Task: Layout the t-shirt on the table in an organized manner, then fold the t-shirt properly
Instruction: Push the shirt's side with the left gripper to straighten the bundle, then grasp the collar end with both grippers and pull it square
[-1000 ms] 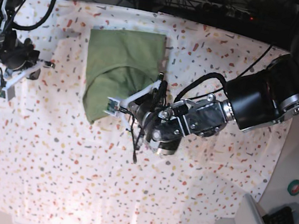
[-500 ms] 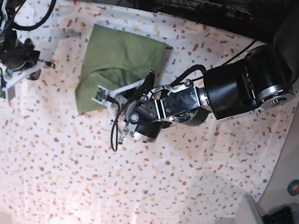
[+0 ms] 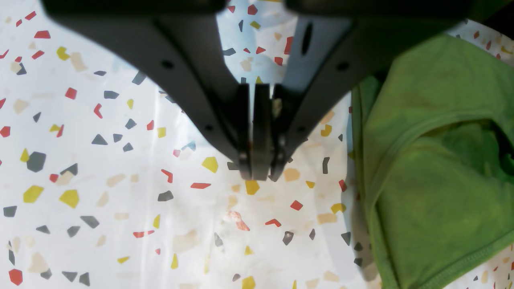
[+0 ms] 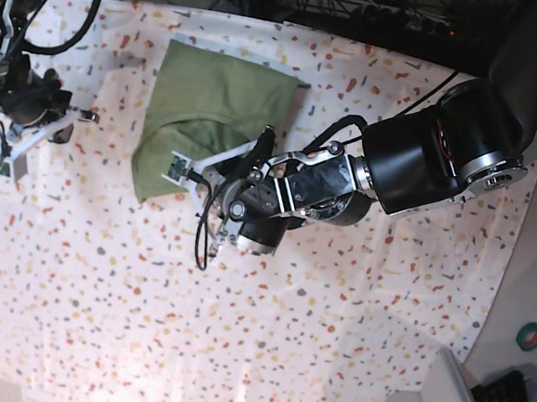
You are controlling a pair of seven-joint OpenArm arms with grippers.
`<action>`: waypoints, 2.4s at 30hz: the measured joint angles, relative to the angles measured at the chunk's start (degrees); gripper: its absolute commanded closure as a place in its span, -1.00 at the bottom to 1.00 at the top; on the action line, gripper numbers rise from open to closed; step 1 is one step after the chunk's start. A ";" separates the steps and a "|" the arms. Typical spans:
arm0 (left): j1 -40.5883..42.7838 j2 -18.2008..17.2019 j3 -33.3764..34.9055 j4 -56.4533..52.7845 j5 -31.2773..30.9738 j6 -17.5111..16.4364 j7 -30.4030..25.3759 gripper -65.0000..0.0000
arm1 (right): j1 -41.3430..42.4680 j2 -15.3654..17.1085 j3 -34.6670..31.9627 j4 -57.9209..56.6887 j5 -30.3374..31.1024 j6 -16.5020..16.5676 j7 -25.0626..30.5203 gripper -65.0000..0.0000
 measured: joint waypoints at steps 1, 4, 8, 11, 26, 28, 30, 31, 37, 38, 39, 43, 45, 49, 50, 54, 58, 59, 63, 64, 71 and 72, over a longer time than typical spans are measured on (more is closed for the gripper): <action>-0.09 0.00 0.00 0.00 -0.02 0.00 0.00 0.42 | 0.00 -0.02 0.00 0.00 0.00 0.00 -0.02 1.00; -0.59 0.02 -0.02 0.00 0.02 0.00 0.02 -0.01 | 0.00 -0.04 -0.11 -0.02 0.00 0.00 -0.02 1.00; -1.05 -0.02 -0.13 0.39 0.00 0.00 0.17 -0.25 | 0.00 -0.17 -0.26 -0.02 0.00 0.00 0.00 1.00; -1.22 -0.31 -0.90 2.36 -0.02 0.00 0.20 -0.25 | 0.00 -0.20 -0.26 -0.02 0.00 0.00 0.00 1.00; 11.21 -4.11 -27.12 31.54 -1.27 0.87 14.62 0.89 | -7.69 0.28 -3.87 10.99 -0.76 -0.28 -0.11 1.00; 19.71 -4.26 -31.71 38.07 2.51 0.90 15.98 1.00 | -9.42 0.13 -7.39 13.60 0.22 0.15 0.02 1.00; 28.79 -3.80 -34.40 40.87 6.12 0.61 14.64 1.00 | -10.84 0.04 -10.32 14.71 0.33 0.39 0.28 1.00; 32.24 -3.65 -35.10 41.13 8.85 -0.15 13.81 1.00 | -11.23 0.26 -11.76 14.69 -0.11 0.39 0.04 1.00; 44.46 -3.85 -36.39 41.05 13.62 -0.02 7.76 1.00 | -11.41 0.24 -20.00 14.53 -0.37 0.15 -0.22 1.00; 45.66 -4.04 -36.37 41.05 13.81 -0.02 7.76 1.00 | -11.23 0.26 -21.22 14.56 0.00 0.13 -0.09 1.00; 46.62 -4.15 -36.39 41.05 13.73 0.00 7.78 1.00 | -11.10 0.28 -21.97 14.53 0.02 0.17 0.04 1.00; 48.33 -4.11 -36.41 41.05 13.94 0.00 7.72 1.00 | -11.43 0.44 -23.32 13.51 -0.35 0.11 0.04 1.00; 48.46 -4.66 -36.35 41.05 13.62 -0.02 7.58 1.00 | -10.86 0.13 -24.20 10.60 -0.39 0.11 0.39 1.00; 48.48 -5.92 -36.52 41.27 13.81 -0.02 7.76 1.00 | -10.25 0.61 -27.41 7.21 -0.63 0.09 4.13 1.00; 48.46 -6.10 -36.52 41.48 13.75 0.00 7.67 1.00 | -10.23 0.50 -27.87 7.21 -0.39 0.09 4.55 1.00; 48.48 -5.64 -39.28 41.59 13.31 -0.02 7.08 1.00 | -10.12 0.48 -28.55 7.21 -0.42 0.09 4.76 1.00; 47.65 -5.66 -41.92 40.81 13.64 0.02 7.26 1.00 | -10.10 0.48 -28.35 6.78 -0.42 0.09 5.14 1.00; 47.23 -5.68 -41.94 39.69 13.60 0.07 7.10 1.00 | -10.10 0.46 -28.28 6.16 -0.26 0.07 5.53 1.00; 46.45 -5.66 -41.16 33.92 13.57 0.42 7.10 1.00 | -9.14 0.48 -28.24 2.16 -0.17 0.09 5.84 1.00; 46.58 -5.66 -41.11 33.29 13.51 0.39 7.08 1.00 | -8.98 0.50 -28.24 1.20 0.02 0.09 5.92 1.00; 46.45 -5.66 -41.27 33.09 13.51 0.42 7.08 1.00 | -9.18 0.48 -28.37 -1.86 0.02 0.07 9.22 1.00; 46.45 -5.66 -41.33 33.22 13.53 0.42 7.08 1.00 | -9.18 0.46 -28.35 -1.86 0.00 0.07 9.22 1.00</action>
